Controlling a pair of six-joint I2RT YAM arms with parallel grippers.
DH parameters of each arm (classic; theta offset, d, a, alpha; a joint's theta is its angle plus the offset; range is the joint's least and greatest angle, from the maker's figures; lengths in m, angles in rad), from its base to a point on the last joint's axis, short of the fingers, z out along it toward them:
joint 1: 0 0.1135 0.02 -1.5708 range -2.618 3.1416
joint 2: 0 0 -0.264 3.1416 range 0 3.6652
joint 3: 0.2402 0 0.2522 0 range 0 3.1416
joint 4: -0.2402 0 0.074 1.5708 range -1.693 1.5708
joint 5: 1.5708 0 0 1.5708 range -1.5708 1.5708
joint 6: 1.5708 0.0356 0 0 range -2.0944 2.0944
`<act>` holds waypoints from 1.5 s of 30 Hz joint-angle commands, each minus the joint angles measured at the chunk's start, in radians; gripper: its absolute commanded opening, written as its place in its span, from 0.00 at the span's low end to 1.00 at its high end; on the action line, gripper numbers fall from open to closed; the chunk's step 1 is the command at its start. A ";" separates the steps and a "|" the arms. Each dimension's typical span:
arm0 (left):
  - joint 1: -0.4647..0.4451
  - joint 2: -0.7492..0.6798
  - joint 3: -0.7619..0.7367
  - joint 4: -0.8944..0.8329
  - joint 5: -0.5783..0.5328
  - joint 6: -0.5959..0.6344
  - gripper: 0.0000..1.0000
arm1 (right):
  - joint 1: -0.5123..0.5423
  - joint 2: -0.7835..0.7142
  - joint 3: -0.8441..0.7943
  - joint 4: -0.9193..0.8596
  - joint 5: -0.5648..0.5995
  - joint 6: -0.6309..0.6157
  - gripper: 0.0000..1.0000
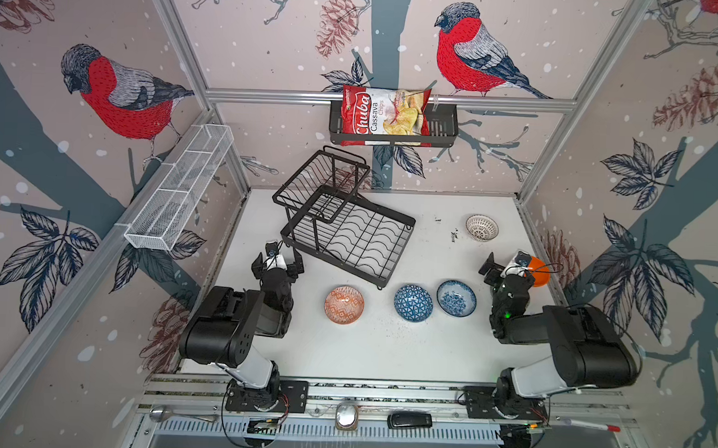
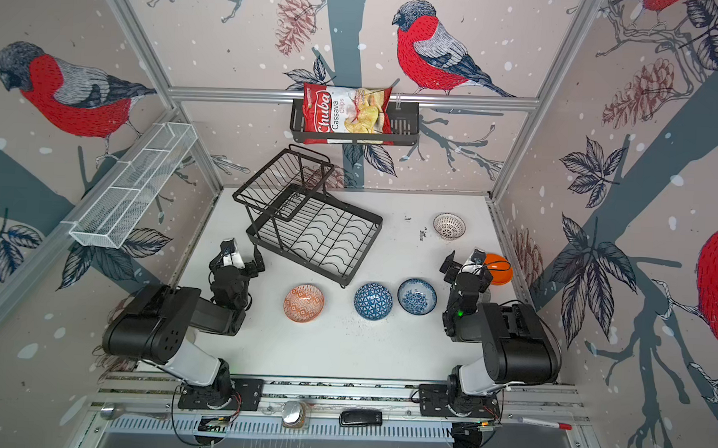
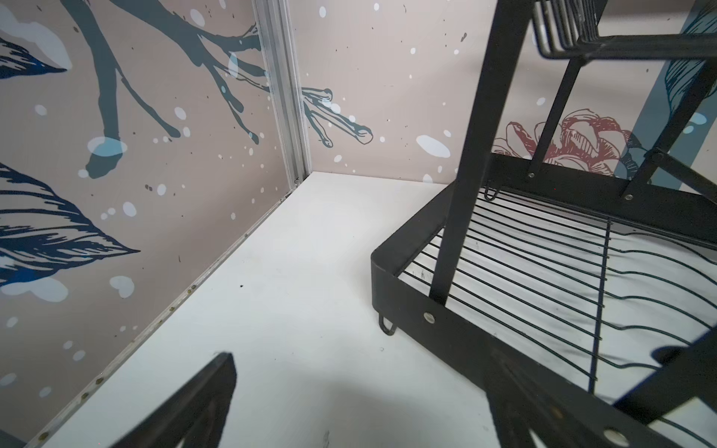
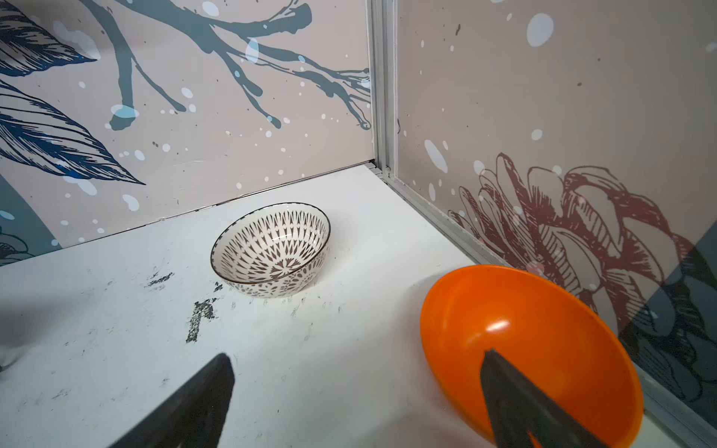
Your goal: Load the bowls into the dish rack
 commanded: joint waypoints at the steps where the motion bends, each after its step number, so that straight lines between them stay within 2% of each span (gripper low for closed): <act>1: -0.004 -0.001 -0.001 0.043 -0.004 0.012 0.99 | 0.002 -0.001 0.001 0.024 0.016 0.003 0.99; 23: -0.002 -0.001 0.001 0.041 -0.002 0.011 0.99 | -0.001 -0.003 0.001 0.022 0.012 0.005 1.00; 27: -0.002 -0.001 0.001 0.042 -0.001 0.009 0.99 | 0.009 -0.003 -0.004 0.034 0.034 0.002 1.00; 29: 0.000 -0.002 0.001 0.038 -0.012 0.003 0.99 | 0.017 -0.010 -0.003 0.028 0.104 0.020 1.00; 35: 0.002 -0.003 0.001 0.037 -0.016 -0.003 0.99 | 0.019 -0.017 -0.014 0.042 0.104 0.017 0.99; 37: -0.009 -0.014 0.007 0.022 -0.095 -0.014 0.98 | 0.021 -0.018 -0.014 0.041 0.105 0.017 0.99; 41: -0.011 -0.039 0.006 0.008 -0.066 -0.003 0.98 | 0.035 -0.026 -0.017 0.046 0.106 -0.002 1.00; 42: -0.015 -0.059 0.014 -0.019 -0.077 0.003 0.98 | 0.046 -0.031 -0.019 0.048 0.109 -0.015 1.00; 45: -0.011 -0.140 0.145 -0.328 -0.136 -0.032 0.98 | 0.048 -0.034 -0.025 0.058 0.108 -0.020 0.99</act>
